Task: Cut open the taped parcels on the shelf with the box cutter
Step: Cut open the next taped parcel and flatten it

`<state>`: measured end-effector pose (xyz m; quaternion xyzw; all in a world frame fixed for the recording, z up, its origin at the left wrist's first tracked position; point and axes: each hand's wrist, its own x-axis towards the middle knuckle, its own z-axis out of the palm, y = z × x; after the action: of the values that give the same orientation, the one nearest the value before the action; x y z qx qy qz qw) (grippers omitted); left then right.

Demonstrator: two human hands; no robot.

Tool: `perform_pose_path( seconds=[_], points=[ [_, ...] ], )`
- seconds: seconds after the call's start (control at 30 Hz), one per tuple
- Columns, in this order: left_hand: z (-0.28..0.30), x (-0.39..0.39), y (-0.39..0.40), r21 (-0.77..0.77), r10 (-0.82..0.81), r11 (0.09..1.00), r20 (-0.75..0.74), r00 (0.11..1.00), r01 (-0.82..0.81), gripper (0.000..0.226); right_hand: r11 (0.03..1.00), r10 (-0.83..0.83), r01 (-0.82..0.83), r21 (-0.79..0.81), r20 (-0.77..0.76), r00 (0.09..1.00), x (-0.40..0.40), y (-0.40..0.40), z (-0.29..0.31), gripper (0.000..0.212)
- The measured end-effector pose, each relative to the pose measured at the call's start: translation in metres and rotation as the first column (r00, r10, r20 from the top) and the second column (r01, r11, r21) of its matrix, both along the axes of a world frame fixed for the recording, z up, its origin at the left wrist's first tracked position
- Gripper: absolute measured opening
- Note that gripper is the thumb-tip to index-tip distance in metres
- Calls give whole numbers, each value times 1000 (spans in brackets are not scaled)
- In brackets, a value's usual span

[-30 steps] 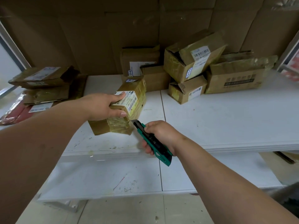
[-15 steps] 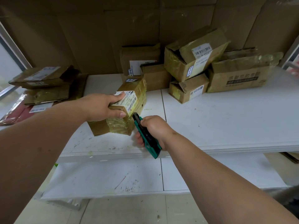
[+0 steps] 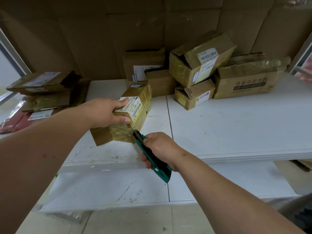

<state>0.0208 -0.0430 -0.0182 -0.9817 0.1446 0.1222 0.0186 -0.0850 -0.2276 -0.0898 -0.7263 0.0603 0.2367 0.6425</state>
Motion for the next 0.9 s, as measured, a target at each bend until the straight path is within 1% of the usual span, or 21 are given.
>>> perform_pose_path(
  seconds=[0.1, 0.2, 0.23, 0.3, 0.33, 0.37, 0.4, 0.47, 0.53, 0.6, 0.7, 0.77, 0.9],
  points=[
    [0, -2, -10, 28, 23, 999, 37, 999, -24, 84, 999, 4, -4, 41, -9, 1000, -2, -15, 3, 23],
    [-2, -2, -25, -23, 50, 999, 66, 997, -49, 87, 986, -87, 91, 138, -33, 996, -4, -35, 6, 22],
    [-2, -3, -31, -65, 60, 996, 42, 997, -58, 86, 975, -148, 150, 165, -28, 989, -5, -40, 6, 22],
    [-1, -3, -39, -199, 99, 973, -73, 992, -112, 83, 946, -278, 271, 175, 17, 960, -5, -45, 4, 21],
    [0, -3, -41, -245, 109, 960, -127, 986, -138, 81, 937, -328, 317, 147, 61, 943, -5, -46, 2, 21],
    [1, -4, -43, -253, 106, 957, -150, 983, -142, 79, 933, -358, 349, 91, 126, 925, -6, -46, 0, 21],
    [3, -4, -44, -218, 93, 968, -145, 985, -124, 78, 930, -363, 368, 16, 210, 908, -8, -45, -3, 22],
    [6, -5, -45, -116, 49, 991, -108, 993, -61, 78, 919, -314, 377, -114, 367, 876, -11, -44, -11, 24],
    [8, -4, -45, -24, 6, 1000, -70, 998, -8, 79, 910, -263, 377, -175, 458, 849, -14, -42, -19, 34],
    [8, -4, -44, 65, -28, 997, -30, 999, 30, 79, 900, -211, 373, -225, 525, 825, -17, -40, -22, 39],
    [10, -5, -44, 158, -80, 984, 10, 997, 77, 78, 893, -151, 366, -261, 594, 790, -20, -37, -23, 40],
    [9, -6, -45, 196, -94, 977, 30, 995, 86, 77, 888, -121, 361, -286, 612, 782, -20, -33, -23, 41],
    [7, -9, -47, 168, -52, 985, 36, 998, 46, 78, 872, -116, 376, -313, 614, 780, -16, -26, -25, 42]
  ],
)
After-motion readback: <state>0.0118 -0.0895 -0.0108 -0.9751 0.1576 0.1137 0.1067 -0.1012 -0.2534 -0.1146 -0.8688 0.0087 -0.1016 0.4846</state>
